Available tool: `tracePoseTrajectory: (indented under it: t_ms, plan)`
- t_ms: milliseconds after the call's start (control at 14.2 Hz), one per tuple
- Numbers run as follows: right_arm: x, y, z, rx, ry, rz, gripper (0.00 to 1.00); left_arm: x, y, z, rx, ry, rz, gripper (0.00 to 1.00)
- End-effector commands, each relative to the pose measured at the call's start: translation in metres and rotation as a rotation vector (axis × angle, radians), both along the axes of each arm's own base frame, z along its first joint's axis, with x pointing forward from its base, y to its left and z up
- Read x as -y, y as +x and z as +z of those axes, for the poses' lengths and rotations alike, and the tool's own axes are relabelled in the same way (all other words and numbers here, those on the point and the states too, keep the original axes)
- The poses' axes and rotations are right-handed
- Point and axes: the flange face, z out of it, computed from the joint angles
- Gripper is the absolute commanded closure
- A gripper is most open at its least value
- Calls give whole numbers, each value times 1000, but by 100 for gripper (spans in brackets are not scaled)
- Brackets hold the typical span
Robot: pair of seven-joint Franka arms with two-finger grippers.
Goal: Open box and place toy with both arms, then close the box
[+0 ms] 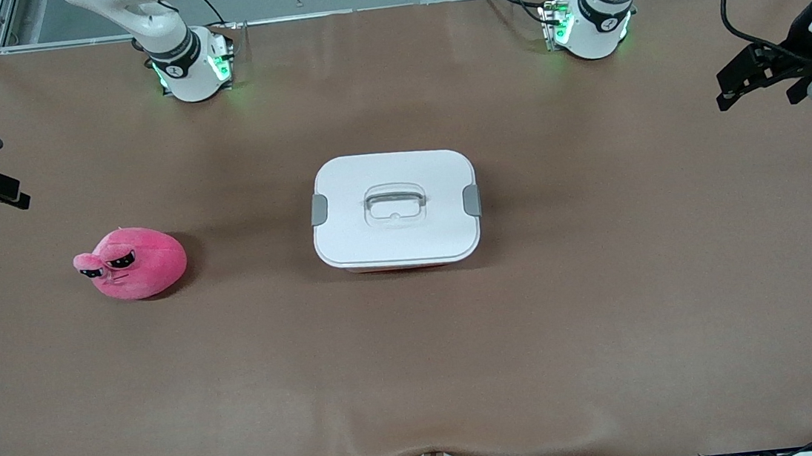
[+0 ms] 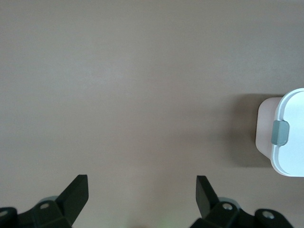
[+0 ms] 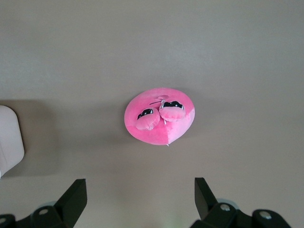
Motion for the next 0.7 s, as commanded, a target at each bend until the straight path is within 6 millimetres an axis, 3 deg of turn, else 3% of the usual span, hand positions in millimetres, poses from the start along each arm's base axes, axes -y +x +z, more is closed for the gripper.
tracePoseTrajectory:
  t_ms: [0,351,632]
  plan:
    - [0,-4,7,3,-10,-13,0,-3,0,6,3,16,-2,0]
    - [-5,-4,3,-1,-8,-6,0,-5,0,12,10,9,-5,0]
    - [-19,1,-14,-14,-8,9,0,-9,2,7,-6,13,2,0]
